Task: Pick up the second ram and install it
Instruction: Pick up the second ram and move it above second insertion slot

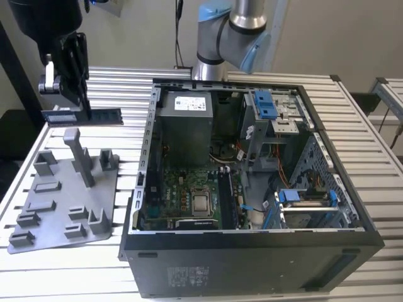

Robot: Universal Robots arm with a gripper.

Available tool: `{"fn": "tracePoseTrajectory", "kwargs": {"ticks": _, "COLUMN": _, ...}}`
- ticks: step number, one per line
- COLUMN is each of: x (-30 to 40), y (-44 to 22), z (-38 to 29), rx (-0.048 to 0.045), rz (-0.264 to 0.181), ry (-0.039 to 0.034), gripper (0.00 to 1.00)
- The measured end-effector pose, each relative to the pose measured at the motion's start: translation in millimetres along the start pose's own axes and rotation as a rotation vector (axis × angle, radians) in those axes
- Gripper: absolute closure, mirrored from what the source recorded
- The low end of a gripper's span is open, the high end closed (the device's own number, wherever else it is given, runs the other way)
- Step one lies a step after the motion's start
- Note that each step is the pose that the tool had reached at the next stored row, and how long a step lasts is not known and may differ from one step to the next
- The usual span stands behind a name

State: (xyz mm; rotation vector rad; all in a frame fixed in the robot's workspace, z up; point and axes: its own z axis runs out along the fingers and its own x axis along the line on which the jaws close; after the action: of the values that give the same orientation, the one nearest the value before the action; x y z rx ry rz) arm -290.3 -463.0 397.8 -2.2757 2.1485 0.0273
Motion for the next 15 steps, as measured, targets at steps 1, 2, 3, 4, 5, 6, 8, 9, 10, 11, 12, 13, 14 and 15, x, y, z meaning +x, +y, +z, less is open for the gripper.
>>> {"fn": "tracePoseTrajectory", "kwargs": {"ticks": 1, "x": -0.4, "y": -1.1, "z": 0.0, "rx": 0.0000, "rz": 0.000, "ry": 0.0000, "gripper": 0.86}}
{"fn": "tracePoseTrajectory", "kwargs": {"ticks": 2, "x": -0.9, "y": -2.4, "z": 0.0, "rx": 0.0000, "rz": 0.000, "ry": 0.0000, "gripper": 0.86}}
{"fn": "tracePoseTrajectory", "kwargs": {"ticks": 3, "x": -1.2, "y": -3.8, "z": 0.0, "rx": 0.0000, "rz": 0.000, "ry": -0.0001, "gripper": 0.86}}
{"fn": "tracePoseTrajectory", "kwargs": {"ticks": 4, "x": -1.5, "y": -5.0, "z": 0.0, "rx": 0.0000, "rz": 0.000, "ry": -0.0001, "gripper": 0.86}}
{"fn": "tracePoseTrajectory", "kwargs": {"ticks": 5, "x": -1.9, "y": -6.1, "z": 0.0, "rx": 0.0000, "rz": 0.000, "ry": 0.0000, "gripper": 0.86}}
{"fn": "tracePoseTrajectory", "kwargs": {"ticks": 6, "x": -2.2, "y": -7.4, "z": 0.0, "rx": 0.0000, "rz": 0.000, "ry": 0.0000, "gripper": 0.86}}
{"fn": "tracePoseTrajectory", "kwargs": {"ticks": 8, "x": -2.8, "y": -10.3, "z": 0.0, "rx": 0.0000, "rz": 0.000, "ry": 0.0000, "gripper": 0.86}}
{"fn": "tracePoseTrajectory", "kwargs": {"ticks": 9, "x": -3.2, "y": -11.7, "z": 0.0, "rx": -0.0001, "rz": 0.000, "ry": 0.0000, "gripper": 0.86}}
{"fn": "tracePoseTrajectory", "kwargs": {"ticks": 10, "x": -3.4, "y": -13.4, "z": 0.0, "rx": 0.0000, "rz": 0.000, "ry": 0.0000, "gripper": 0.86}}
{"fn": "tracePoseTrajectory", "kwargs": {"ticks": 11, "x": -3.5, "y": -15.4, "z": 0.0, "rx": 0.0000, "rz": 0.000, "ry": 0.0000, "gripper": 0.86}}
{"fn": "tracePoseTrajectory", "kwargs": {"ticks": 12, "x": -3.7, "y": -17.4, "z": 0.0, "rx": 0.0000, "rz": 0.000, "ry": 0.0000, "gripper": 0.86}}
{"fn": "tracePoseTrajectory", "kwargs": {"ticks": 13, "x": -3.9, "y": -19.5, "z": 0.0, "rx": 0.0000, "rz": 0.000, "ry": 0.0000, "gripper": 0.86}}
{"fn": "tracePoseTrajectory", "kwargs": {"ticks": 14, "x": -3.9, "y": -22.3, "z": 0.0, "rx": 0.0000, "rz": 0.000, "ry": 0.0000, "gripper": 0.86}}
{"fn": "tracePoseTrajectory", "kwargs": {"ticks": 15, "x": -4.0, "y": -25.0, "z": 0.0, "rx": -0.0001, "rz": 0.000, "ry": 0.0000, "gripper": 0.86}}
